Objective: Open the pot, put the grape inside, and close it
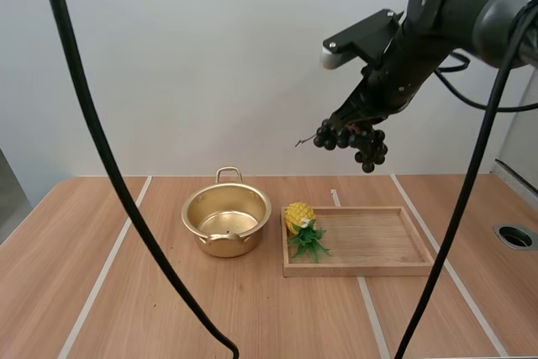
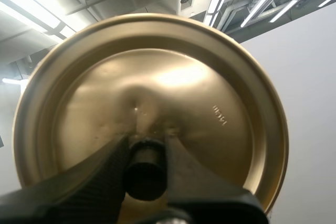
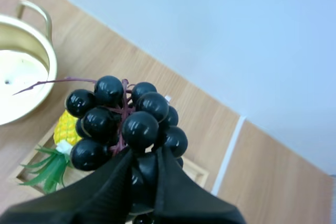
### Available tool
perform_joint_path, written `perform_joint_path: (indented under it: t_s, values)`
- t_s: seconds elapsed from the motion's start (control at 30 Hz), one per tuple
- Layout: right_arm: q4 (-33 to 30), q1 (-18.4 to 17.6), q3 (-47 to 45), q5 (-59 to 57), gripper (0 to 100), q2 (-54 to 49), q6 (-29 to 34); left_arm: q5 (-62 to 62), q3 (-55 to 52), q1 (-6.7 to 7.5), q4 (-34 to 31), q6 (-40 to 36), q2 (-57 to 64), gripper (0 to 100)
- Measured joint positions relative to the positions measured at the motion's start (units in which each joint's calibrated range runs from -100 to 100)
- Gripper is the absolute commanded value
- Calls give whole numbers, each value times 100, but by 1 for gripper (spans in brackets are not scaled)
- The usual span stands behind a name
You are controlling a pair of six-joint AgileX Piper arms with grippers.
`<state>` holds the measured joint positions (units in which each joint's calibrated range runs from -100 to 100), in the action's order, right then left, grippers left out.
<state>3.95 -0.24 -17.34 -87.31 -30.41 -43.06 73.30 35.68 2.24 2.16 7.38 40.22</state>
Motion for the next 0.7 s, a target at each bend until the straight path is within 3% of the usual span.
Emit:
perform_joint_path:
  t_s: [0.17, 0.4, 0.7]
  values:
    - [193, 0, 759, -615, 0, -93, 0, 0, 0, 0, -11, 10, 0, 0]
    - [934, -71, 1575, -1234, 0, -93, -167, 0, 41, 0, -46, 10, 0, 0]
    - [802, -964, 1871, -1269, 0, 312, 150, 0, 395, 0, -57, 10, 0, 0]
